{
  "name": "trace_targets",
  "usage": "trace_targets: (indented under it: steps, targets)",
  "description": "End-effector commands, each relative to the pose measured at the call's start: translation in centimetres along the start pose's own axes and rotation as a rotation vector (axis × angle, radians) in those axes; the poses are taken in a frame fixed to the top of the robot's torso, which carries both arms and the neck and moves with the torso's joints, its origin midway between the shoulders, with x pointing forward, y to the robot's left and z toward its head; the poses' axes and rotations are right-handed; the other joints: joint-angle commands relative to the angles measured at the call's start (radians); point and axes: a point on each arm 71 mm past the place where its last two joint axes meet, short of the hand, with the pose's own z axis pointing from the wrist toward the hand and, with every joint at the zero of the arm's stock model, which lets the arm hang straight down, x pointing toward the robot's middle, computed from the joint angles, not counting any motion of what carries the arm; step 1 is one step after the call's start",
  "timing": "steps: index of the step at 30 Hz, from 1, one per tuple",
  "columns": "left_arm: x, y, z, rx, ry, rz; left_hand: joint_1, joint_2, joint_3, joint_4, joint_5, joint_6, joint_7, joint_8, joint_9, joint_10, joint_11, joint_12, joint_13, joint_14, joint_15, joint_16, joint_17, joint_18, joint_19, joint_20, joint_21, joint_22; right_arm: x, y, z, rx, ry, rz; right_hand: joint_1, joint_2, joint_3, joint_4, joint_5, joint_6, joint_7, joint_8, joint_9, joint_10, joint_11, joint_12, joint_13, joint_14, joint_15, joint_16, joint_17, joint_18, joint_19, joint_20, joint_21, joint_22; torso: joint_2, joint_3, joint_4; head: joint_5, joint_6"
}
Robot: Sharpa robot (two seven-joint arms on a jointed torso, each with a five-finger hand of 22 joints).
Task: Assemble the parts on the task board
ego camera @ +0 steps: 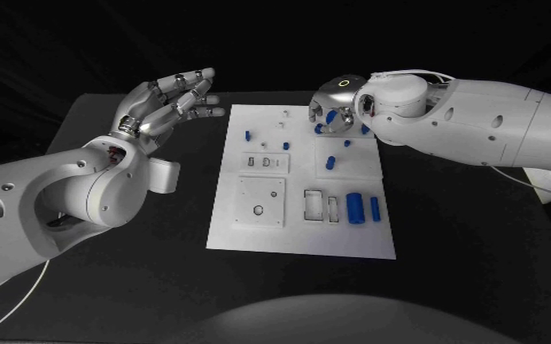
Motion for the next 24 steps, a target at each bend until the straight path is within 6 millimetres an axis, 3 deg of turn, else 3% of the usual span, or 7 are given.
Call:
trace_targets:
  steps: [1, 14, 20, 24]
  targets:
    - [0.2, -0.1, 0.1, 0.001, 0.022, -0.006, 0.009, -0.001, 0.008, 0.002, 0.005, 0.003, 0.004, 0.007, 0.002, -0.007, 0.000, 0.005, -0.002, -0.006, 0.002, 0.005, -0.002, 0.001, -0.007, -0.001, 0.002, -0.001, 0.0, 0.2, 0.1, -0.020, -0.016, -0.008, 0.007, -0.002, 0.008, -0.003, 0.007, 0.013, -0.001, 0.011, 0.013, 0.007, -0.002, 0.004, 0.004, -0.006, -0.003, -0.004, -0.001, -0.003, -0.003, -0.003, -0.005, 0.001, -0.001, -0.0011, 0.0002, 0.001, -0.003]
    - [0.2, 0.2, 0.2, -0.017, 0.028, -0.008, 0.011, 0.001, 0.012, 0.001, 0.007, 0.006, 0.008, 0.008, 0.002, -0.007, 0.003, 0.008, -0.002, -0.007, 0.004, 0.008, -0.003, -0.001, -0.009, 0.000, 0.002, -0.001, 0.7, 0.2, 0.3, -0.030, -0.014, -0.001, 0.020, 0.007, 0.026, -0.020, 0.021, 0.021, 0.004, 0.033, 0.073, 0.025, -0.005, 0.003, 0.018, -0.014, -0.006, -0.011, -0.012, -0.002, -0.010, -0.006, -0.012, -0.001, -0.003, -0.0033, 0.0015, 0.001, -0.011]
    - [0.1, 0.2, 0.2, -0.021, 0.026, -0.007, 0.014, 0.001, 0.014, 0.001, 0.007, 0.007, 0.009, 0.009, 0.002, -0.006, 0.006, 0.009, -0.002, -0.008, 0.006, 0.009, -0.004, -0.002, -0.011, 0.001, 0.002, -0.002, 1.1, 0.3, 0.4, -0.037, -0.004, 0.002, 0.023, 0.009, 0.041, -0.031, 0.047, 0.011, 0.007, 0.048, 0.126, 0.040, -0.008, 0.002, 0.029, -0.018, -0.007, -0.014, -0.014, -0.002, -0.011, -0.008, -0.013, 0.003, -0.004, -0.0050, 0.0017, 0.001, -0.015]
    - [0.1, 0.3, 0.2, -0.025, 0.027, -0.008, 0.014, 0.001, 0.015, 0.001, 0.007, 0.008, 0.010, 0.009, 0.002, -0.006, 0.006, 0.010, -0.002, -0.008, 0.006, 0.010, -0.004, -0.002, -0.011, 0.001, 0.002, -0.002, 1.3, 0.3, 0.5, -0.036, 0.000, 0.003, 0.019, 0.007, 0.046, -0.032, 0.052, -0.002, 0.007, 0.046, 0.140, 0.040, -0.006, -0.001, 0.032, -0.021, -0.006, -0.018, -0.020, -0.001, -0.015, -0.008, -0.017, 0.001, -0.004, -0.0045, 0.0013, 0.003, -0.016]
